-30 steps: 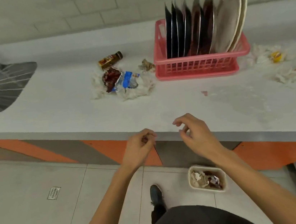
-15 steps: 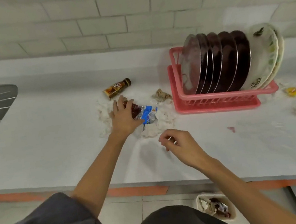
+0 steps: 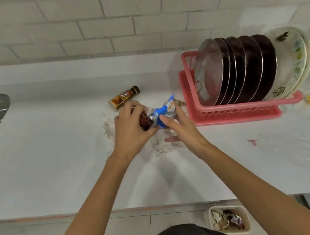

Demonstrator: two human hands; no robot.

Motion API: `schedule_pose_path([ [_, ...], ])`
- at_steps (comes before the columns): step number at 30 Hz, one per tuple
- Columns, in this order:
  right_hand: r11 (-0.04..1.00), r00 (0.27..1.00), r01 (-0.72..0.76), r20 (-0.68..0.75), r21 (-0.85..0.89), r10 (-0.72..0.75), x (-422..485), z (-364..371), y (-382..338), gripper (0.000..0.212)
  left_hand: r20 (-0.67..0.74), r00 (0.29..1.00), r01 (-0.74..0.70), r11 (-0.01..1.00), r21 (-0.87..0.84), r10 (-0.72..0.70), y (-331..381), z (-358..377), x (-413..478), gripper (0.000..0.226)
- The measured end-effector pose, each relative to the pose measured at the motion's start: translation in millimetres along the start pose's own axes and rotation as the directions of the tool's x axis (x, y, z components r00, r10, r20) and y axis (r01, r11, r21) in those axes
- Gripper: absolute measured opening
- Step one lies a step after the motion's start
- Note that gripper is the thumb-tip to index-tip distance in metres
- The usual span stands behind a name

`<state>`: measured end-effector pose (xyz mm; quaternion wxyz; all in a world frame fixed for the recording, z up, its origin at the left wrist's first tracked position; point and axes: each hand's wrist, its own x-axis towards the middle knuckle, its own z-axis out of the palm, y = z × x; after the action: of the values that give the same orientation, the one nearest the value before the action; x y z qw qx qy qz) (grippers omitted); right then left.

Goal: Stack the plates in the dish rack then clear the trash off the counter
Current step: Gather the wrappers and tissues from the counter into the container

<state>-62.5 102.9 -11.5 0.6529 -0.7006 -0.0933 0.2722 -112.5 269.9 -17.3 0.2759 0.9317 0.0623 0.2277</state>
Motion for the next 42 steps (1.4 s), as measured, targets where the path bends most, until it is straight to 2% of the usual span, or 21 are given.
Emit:
schedule_pose_path([
  [2, 0.991, 1.000, 0.014, 0.010, 0.132, -0.015, 2.9, 6.9, -2.9, 0.066, 0.073, 0.997, -0.006, 0.992, -0.124, 0.015, 18.2, -1.0, -11.2, 0.059],
  [4, 0.980, 0.998, 0.058, -0.048, 0.188, -0.050, -1.8, 3.0, -1.1, 0.056, 0.137, 0.990, 0.079, 0.929, -0.361, -0.031, 27.7, -3.4, -22.2, 0.064],
  [7, 0.970, 0.989, 0.095, -0.128, 0.226, -0.067, -19.3, -21.4, 4.3, 0.043, 0.225, 0.971, 0.207, 0.766, -0.608, -0.084, 42.7, -6.2, -35.4, 0.046],
  [9, 0.962, 0.982, 0.097, -0.180, 0.254, -0.052, -35.0, -40.1, 12.5, 0.044, 0.306, 0.949, 0.266, 0.708, -0.654, -0.075, 52.6, -2.6, -44.1, 0.043],
  [12, 0.964, 0.959, 0.117, -0.279, 0.240, -0.047, -62.2, -67.2, 28.8, 0.047, 0.367, 0.930, 0.269, 0.692, -0.670, -0.005, 64.6, 12.4, -54.2, 0.042],
  [16, 0.975, 0.915, 0.075, -0.404, 0.209, 0.017, -109.1, -106.0, 51.2, 0.052, 0.456, 0.888, 0.294, 0.693, -0.659, 0.057, 94.3, 39.3, -73.4, 0.040],
  [18, 0.966, 0.896, 0.042, -0.437, 0.256, 0.077, -140.7, -129.9, 64.9, 0.052, 0.515, 0.852, 0.321, 0.685, -0.654, 0.092, 115.1, 53.6, -86.5, 0.040],
  [23, 0.907, 0.873, -0.069, -0.414, 0.416, 0.257, -232.3, -187.3, 105.0, 0.032, 0.638, 0.727, 0.295, 0.722, -0.626, 0.256, 170.5, 99.8, -124.3, 0.041],
  [27, 0.837, 0.816, -0.133, -0.421, 0.530, 0.396, -286.3, -226.5, 190.7, 0.035, 0.716, 0.609, 0.245, 0.779, -0.578, 0.340, 200.6, 159.4, -179.6, 0.038],
  [31, 0.701, 0.715, -0.157, -0.410, 0.696, 0.567, -310.3, -262.8, 307.5, 0.035, 0.836, 0.463, 0.142, 0.907, -0.397, 0.293, 215.8, 243.2, -256.4, 0.047],
  [34, 0.577, 0.682, -0.207, -0.305, 0.790, 0.664, -310.2, -283.8, 395.0, 0.042, 0.905, 0.366, 0.229, 0.921, -0.315, 0.218, 206.0, 320.9, -305.3, 0.046],
  [39, 0.372, 0.706, -0.132, -0.176, 0.919, 0.686, -275.1, -308.0, 534.5, 0.028, 0.899, 0.435, 0.360, 0.907, -0.219, 0.044, 158.3, 460.5, -349.7, 0.031],
  [41, 0.383, 0.704, -0.108, -0.201, 0.917, 0.681, -250.9, -314.8, 599.3, 0.029, 0.891, 0.453, 0.389, 0.907, -0.161, -0.036, 128.1, 520.9, -372.0, 0.030],
  [42, 0.422, 0.703, -0.091, -0.242, 0.902, 0.669, -237.5, -318.0, 633.2, 0.030, 0.894, 0.443, 0.415, 0.900, -0.133, -0.072, 113.4, 549.0, -381.7, 0.027],
])
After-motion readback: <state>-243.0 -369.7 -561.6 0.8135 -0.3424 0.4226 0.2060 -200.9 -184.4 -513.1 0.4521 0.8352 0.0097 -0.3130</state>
